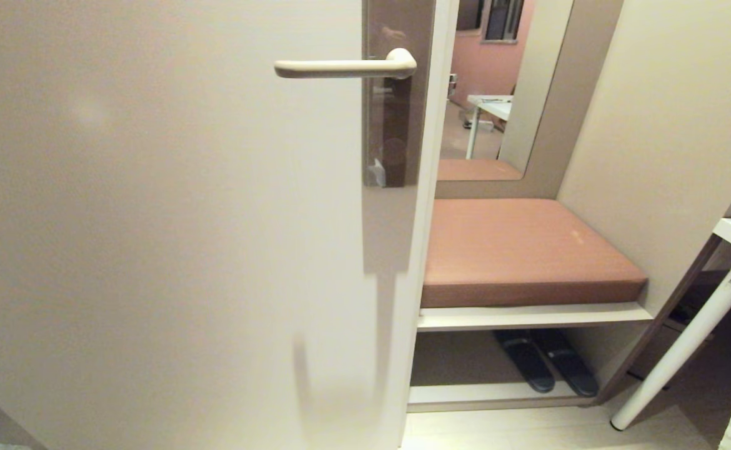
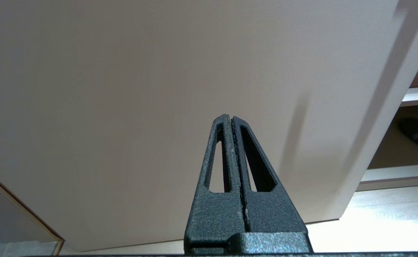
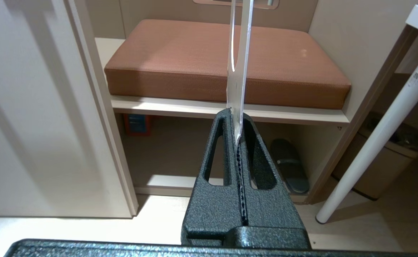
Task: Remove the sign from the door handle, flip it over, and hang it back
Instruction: Hand it to the other hand
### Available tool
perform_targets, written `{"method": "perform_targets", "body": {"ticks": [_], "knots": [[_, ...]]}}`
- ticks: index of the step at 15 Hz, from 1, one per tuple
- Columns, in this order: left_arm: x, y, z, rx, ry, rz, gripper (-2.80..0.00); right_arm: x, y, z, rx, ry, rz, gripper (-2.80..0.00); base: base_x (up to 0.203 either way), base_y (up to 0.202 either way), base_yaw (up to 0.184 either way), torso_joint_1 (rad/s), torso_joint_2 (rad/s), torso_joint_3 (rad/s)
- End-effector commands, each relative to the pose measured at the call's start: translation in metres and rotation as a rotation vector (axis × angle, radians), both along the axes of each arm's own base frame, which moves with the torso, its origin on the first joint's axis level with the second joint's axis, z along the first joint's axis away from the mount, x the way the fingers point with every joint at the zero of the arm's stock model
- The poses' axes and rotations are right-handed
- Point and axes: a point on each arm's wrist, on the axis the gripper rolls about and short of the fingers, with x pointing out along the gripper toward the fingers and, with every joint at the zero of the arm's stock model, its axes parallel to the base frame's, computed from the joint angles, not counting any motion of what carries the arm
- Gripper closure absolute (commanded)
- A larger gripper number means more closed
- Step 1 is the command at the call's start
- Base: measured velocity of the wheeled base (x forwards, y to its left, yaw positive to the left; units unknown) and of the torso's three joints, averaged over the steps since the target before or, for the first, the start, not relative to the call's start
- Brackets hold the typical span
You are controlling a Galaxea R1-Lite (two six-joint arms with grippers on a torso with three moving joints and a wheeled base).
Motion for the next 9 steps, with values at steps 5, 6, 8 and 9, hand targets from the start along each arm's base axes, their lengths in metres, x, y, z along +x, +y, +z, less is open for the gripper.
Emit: {"method": "perform_targets", "body": {"ticks": [5, 6, 8, 9], "knots": [[0.0001, 0.0000, 0.0001, 0.000, 0.001, 0.000, 0.00, 0.0001, 0.0000, 0.0001, 0.001, 0.001, 0.001, 0.00, 0.000, 0.000, 0.000, 0.000, 0.00, 0.000], [0.0001, 0.0000, 0.0001, 0.000, 0.001, 0.000, 0.00, 0.0001, 0.0000, 0.0001, 0.001, 0.001, 0.001, 0.00, 0.000, 0.000, 0.000, 0.000, 0.00, 0.000], [0.0001, 0.0000, 0.0001, 0.000, 0.001, 0.000, 0.00, 0.0001, 0.0000, 0.0001, 0.001, 0.001, 0.001, 0.00, 0.000, 0.000, 0.000, 0.000, 0.00, 0.000], [0.0001, 0.0000, 0.0001, 0.000, 0.001, 0.000, 0.00, 0.0001, 0.0000, 0.0001, 0.001, 0.001, 0.001, 0.00, 0.000, 0.000, 0.000, 0.000, 0.00, 0.000]]}}
